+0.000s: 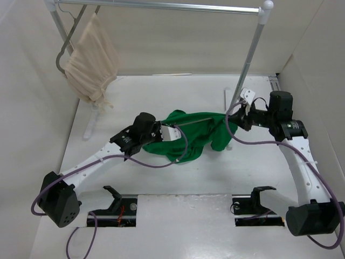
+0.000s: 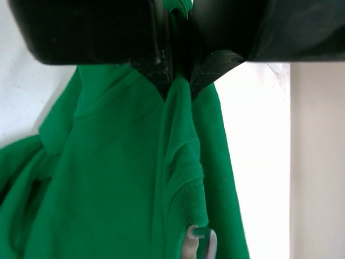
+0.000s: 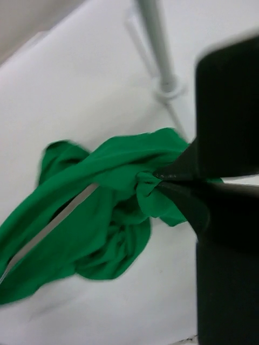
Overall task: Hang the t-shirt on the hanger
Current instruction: Place tshirt on hanger
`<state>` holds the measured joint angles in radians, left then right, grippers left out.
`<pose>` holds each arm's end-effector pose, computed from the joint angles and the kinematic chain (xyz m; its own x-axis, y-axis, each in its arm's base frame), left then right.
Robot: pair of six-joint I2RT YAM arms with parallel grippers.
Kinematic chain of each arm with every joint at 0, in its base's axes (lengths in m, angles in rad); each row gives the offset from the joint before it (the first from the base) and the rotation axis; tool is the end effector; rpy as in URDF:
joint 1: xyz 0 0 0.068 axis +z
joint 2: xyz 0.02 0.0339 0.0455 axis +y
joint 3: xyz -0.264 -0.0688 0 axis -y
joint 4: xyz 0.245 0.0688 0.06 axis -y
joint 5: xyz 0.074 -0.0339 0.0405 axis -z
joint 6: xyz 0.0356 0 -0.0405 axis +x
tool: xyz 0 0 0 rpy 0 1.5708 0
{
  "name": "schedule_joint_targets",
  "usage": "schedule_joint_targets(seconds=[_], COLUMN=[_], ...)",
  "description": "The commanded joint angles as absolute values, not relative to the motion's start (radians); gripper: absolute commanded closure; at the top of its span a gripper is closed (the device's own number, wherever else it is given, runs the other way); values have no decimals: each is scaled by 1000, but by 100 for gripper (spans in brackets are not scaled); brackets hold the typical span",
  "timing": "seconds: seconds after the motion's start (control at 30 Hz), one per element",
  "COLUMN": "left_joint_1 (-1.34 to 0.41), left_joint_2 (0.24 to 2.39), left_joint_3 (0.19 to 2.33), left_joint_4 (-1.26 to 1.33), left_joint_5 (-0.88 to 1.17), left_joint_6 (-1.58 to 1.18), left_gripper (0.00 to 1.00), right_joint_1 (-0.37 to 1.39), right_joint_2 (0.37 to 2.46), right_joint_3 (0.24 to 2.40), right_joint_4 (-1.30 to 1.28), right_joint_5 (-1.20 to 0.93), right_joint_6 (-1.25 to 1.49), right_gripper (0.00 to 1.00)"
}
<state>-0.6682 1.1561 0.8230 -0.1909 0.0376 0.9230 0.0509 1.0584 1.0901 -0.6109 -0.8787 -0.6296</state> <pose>0.2030 -0.1619 0.2769 0.2771 0.7965 -0.5375 0.7022 0.2140 0.6791 0.2128 0.0383 0.3584 -0.0438 -0.3785 -0.9246 -0.8682 0.4722 -0.1522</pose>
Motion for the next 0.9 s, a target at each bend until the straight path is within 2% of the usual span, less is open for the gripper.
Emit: schedule_joint_targets(seconds=[0.0,0.07,0.1,0.13,0.23,0.37,0.5,0.67,0.87], left_joint_1=[-663,-663,-688,-702,-739,-739,-739,-739,-739], left_joint_2=[1118,1083,1071,1071,1058,1068,1077,1086,1074], left_joint_3=[882,882,882,873,850,802,782,782,744], left_joint_4=[-267,-314,-324,-324,-354,-367,-337,-324,-333], left_joint_5=[53,118,150,150,175,184,163,101,92], left_joint_6=[900,945,945,945,922,907,897,870,894], left_gripper=[100,100,100,100,100,100,100,100,100], right_joint_1=[29,20,20,20,47,191,235,200,205], right_joint_2=[1089,1150,1167,1178,1167,1097,1112,1190,1213], right_joint_3=[1126,1094,1094,1082,1068,971,855,796,721], right_joint_4=[-728,-739,-729,-697,-614,-344,-155,-187,-71], right_joint_5=[-529,-460,-436,-425,-495,-593,-667,-577,-594], right_joint_6=[-666,-684,-684,-684,-649,-571,-454,-349,-279], right_gripper=[82,46,39,28,26,26,27,33,38])
